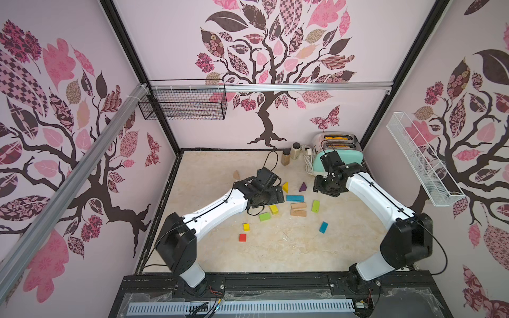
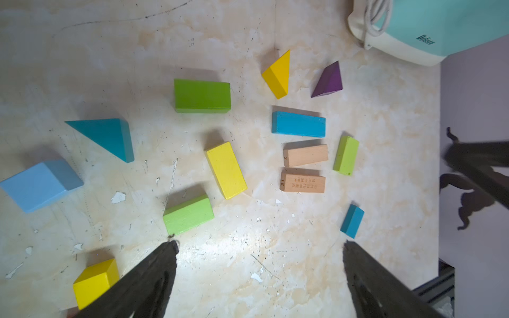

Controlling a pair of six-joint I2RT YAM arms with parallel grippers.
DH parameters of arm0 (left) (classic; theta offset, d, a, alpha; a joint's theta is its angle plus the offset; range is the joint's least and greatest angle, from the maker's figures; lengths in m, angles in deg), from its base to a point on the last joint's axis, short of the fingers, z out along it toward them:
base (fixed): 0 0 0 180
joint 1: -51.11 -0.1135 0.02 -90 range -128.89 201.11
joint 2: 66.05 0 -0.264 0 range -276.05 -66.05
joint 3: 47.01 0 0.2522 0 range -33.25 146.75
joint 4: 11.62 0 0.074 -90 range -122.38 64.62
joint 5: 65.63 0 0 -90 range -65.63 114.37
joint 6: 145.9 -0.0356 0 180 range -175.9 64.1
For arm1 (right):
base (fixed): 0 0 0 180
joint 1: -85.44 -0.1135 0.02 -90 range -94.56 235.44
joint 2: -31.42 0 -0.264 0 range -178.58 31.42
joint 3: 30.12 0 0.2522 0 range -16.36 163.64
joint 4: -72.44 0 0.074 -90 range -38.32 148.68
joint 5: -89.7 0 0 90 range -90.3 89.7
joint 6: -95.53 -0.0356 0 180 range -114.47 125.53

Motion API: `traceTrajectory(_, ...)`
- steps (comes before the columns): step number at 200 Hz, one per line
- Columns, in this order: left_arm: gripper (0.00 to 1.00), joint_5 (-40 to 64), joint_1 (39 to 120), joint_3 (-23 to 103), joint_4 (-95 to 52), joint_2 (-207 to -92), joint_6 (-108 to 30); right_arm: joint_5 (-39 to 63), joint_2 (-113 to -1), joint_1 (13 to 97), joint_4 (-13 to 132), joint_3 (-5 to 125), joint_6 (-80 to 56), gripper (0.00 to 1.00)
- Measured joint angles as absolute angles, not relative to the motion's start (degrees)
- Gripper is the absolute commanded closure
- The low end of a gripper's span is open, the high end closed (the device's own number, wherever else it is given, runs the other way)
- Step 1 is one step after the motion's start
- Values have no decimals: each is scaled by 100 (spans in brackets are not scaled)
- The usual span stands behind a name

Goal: Assemble a carrot with building blocks
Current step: Pick up the building block from the center of the board.

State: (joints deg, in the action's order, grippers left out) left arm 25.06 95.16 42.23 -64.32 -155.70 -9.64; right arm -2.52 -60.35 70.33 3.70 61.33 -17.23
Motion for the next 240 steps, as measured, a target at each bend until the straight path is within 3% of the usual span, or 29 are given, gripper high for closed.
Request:
traceTrajectory(89, 2, 1654, 9059, 3338, -6178, -14766, -1108, -90, -7768, 7321, 1026, 6054, -2040, 45)
traceTrajectory(177, 2, 1234, 8736, 3242, -6004, -14827, -1159, 89, -7727, 7326, 1380, 5575, -2132, 80)
traceTrajectory(240, 2, 1149, 8734, 3285, -5953, -14982, -1301, 179, -6833, 7188, 1131, 5471, -2154, 81)
